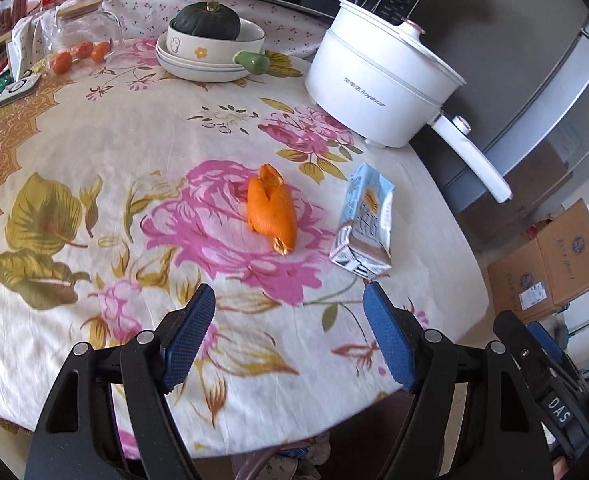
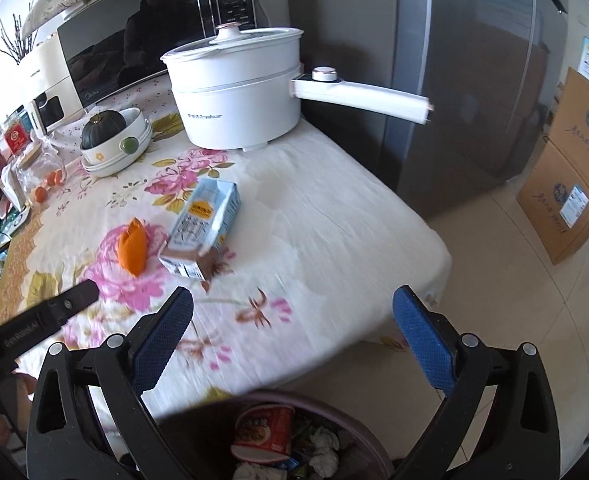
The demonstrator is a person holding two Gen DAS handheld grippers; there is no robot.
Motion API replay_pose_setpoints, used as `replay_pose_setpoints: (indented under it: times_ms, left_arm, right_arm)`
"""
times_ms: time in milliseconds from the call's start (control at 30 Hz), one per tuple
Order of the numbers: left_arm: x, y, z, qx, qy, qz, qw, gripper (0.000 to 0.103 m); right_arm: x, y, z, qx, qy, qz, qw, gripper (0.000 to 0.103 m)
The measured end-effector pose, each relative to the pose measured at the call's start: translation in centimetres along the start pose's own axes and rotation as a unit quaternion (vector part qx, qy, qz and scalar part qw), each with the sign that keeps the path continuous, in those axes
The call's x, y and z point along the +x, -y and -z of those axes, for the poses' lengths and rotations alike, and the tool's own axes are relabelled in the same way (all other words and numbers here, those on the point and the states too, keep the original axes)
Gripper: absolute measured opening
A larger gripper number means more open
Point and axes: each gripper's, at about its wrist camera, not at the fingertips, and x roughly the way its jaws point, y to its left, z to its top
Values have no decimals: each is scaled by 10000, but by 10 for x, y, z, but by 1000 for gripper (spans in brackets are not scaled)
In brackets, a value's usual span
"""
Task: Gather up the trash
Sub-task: 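Move both open tools back over the table toward the peel and milk carton, then close the left tool on the second orange peel, then grasp the blue-and-white milk carton with the right tool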
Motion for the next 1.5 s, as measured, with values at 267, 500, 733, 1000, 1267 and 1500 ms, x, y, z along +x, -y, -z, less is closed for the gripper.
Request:
replay_pose_setpoints:
  times_ms: [267,500,733,1000,1267,1500]
  left_arm:
    - [24,-3,-25,31,58,-258,9996,75]
    - [55,-5,-46,11,-51,-423,9991,74]
    - [89,-10,-45,7,-441,-273,9987,40]
    - [86,-14,-42,75,-310,-57,9995,20]
    - [61,-30,-39,-199,-199,-207,9994,16]
    - [35,-57,-42,-616,-98,-27,9980,16]
  right_arm:
    - [44,-18,-37,258,-467,-377,9979,96]
    - [90,-34,-65,437,-1073,-712,9907,96]
    - [130,-49,-83,410,-1463,-675,9861,96]
    - [157,-57,-83,391,-1740,-563,9824,96]
    - [166,-72,-84,393,-1831,-534,9809,96]
    - [173,-96,-79,235,-1815,-382,9824,90]
